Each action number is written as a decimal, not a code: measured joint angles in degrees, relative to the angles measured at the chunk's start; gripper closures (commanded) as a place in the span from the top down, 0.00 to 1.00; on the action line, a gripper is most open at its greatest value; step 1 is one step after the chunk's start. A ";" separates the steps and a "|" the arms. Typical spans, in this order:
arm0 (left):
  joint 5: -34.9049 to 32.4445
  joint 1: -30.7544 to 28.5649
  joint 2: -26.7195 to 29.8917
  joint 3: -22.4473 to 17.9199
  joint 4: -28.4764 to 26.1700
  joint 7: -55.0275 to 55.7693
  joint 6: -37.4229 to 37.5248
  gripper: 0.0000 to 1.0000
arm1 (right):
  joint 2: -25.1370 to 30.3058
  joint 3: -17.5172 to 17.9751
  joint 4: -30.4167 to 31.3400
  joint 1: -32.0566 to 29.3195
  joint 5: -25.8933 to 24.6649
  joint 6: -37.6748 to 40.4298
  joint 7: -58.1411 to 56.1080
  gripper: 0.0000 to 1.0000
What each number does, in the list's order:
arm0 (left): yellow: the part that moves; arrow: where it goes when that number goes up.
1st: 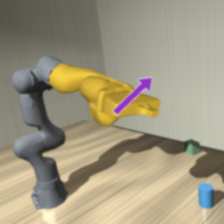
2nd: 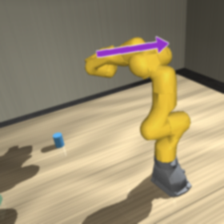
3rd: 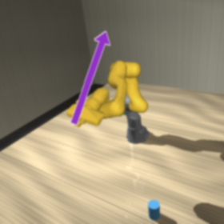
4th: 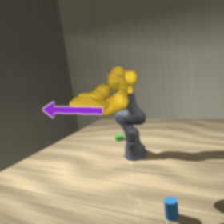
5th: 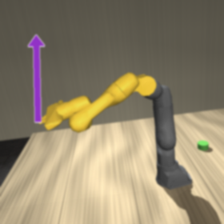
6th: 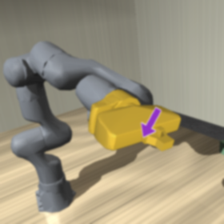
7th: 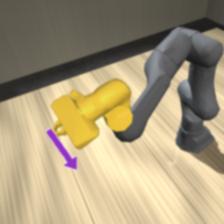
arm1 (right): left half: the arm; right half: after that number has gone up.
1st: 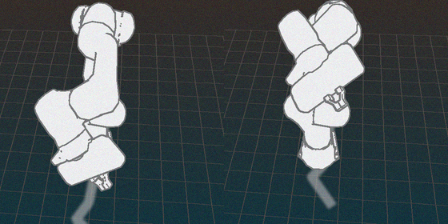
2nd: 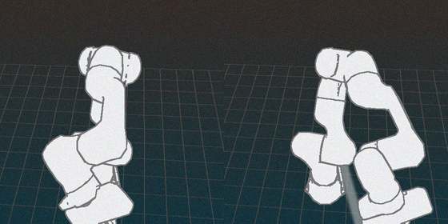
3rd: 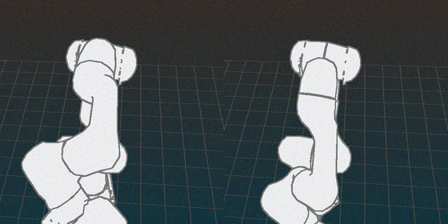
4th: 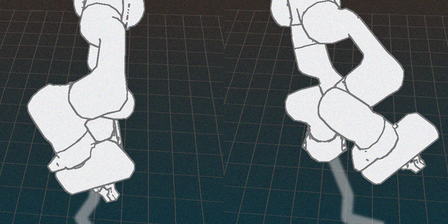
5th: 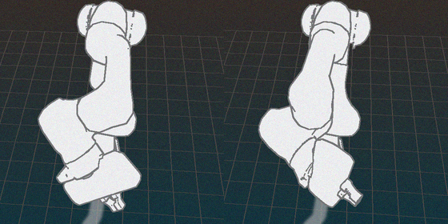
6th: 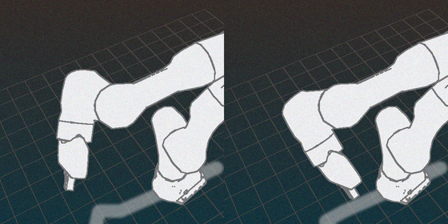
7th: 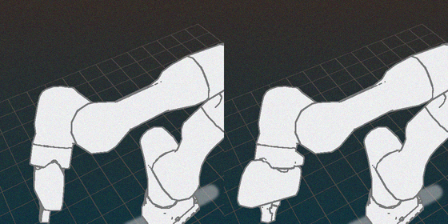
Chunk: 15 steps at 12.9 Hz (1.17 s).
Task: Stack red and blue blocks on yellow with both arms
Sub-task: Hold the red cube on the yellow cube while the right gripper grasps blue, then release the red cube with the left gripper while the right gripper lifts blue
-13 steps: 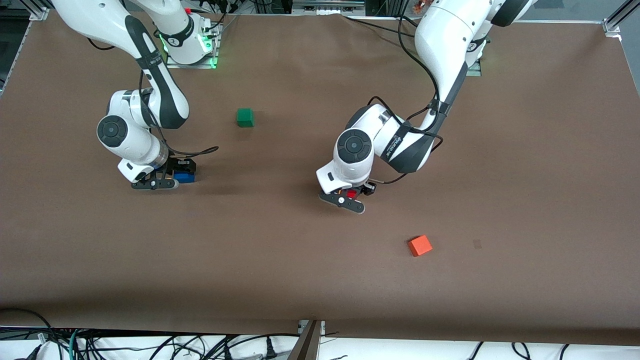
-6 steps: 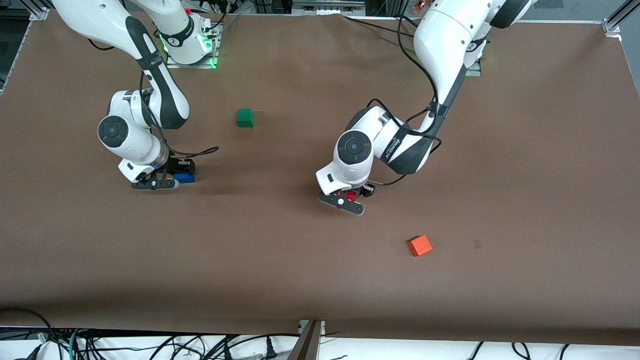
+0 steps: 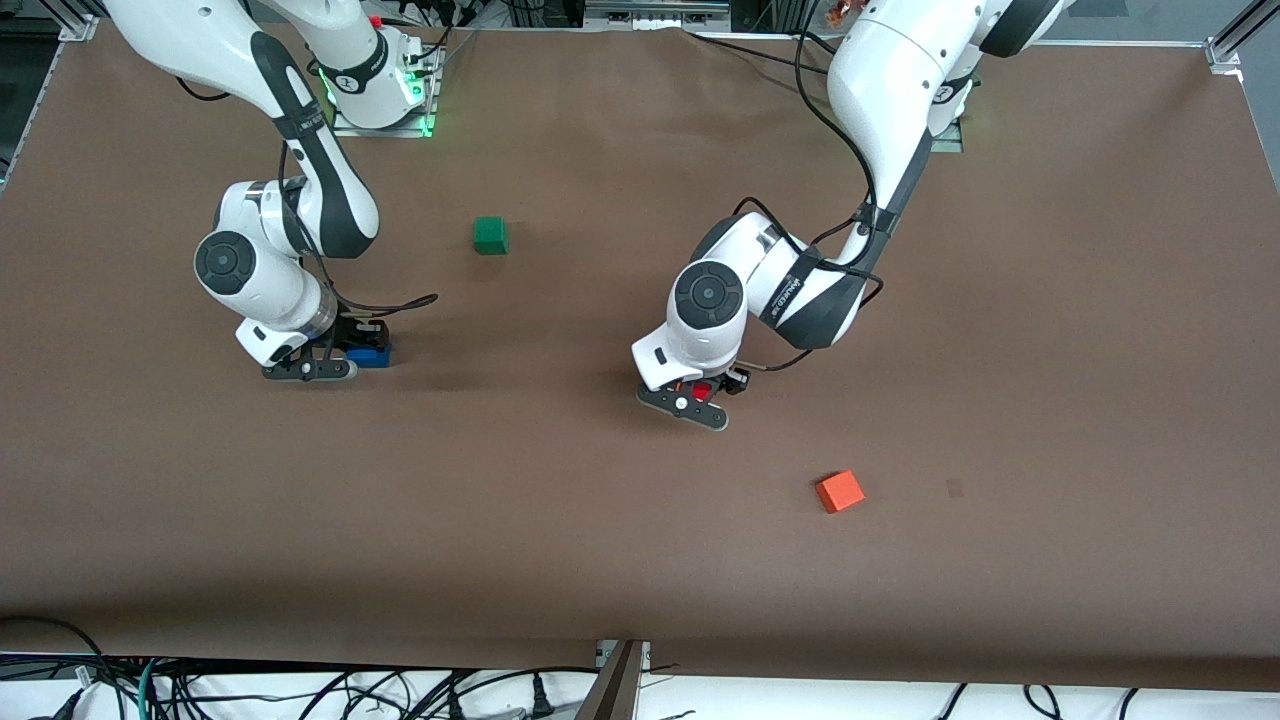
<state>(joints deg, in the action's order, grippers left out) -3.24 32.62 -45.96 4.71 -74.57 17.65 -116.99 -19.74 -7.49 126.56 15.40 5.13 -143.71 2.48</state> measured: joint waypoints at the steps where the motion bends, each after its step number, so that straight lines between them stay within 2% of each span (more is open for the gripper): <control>1: 0.07 0.00 0.00 0.03 -0.01 0.00 0.04 0.02 | 0.18 0.75 -1.36 0.03 0.01 1.49 1.06 0.48; 6: 0.17 -0.02 0.25 0.10 -0.15 0.00 0.22 0.03 | 1.03 4.30 -13.08 1.00 0.05 14.27 9.09 0.48; 10: 0.18 -0.02 0.50 0.23 -0.69 0.00 0.30 0.03 | -0.55 4.83 -23.71 4.89 0.09 23.68 16.98 0.49; 15: 1.02 -0.02 1.37 0.31 -1.86 0.00 0.30 0.04 | -4.63 4.92 -30.91 7.09 0.21 27.08 22.34 0.49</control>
<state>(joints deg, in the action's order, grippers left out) -2.22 32.60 -44.59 5.02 -76.44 17.65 -116.69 -24.36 -2.56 95.65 22.49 5.34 -116.63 24.82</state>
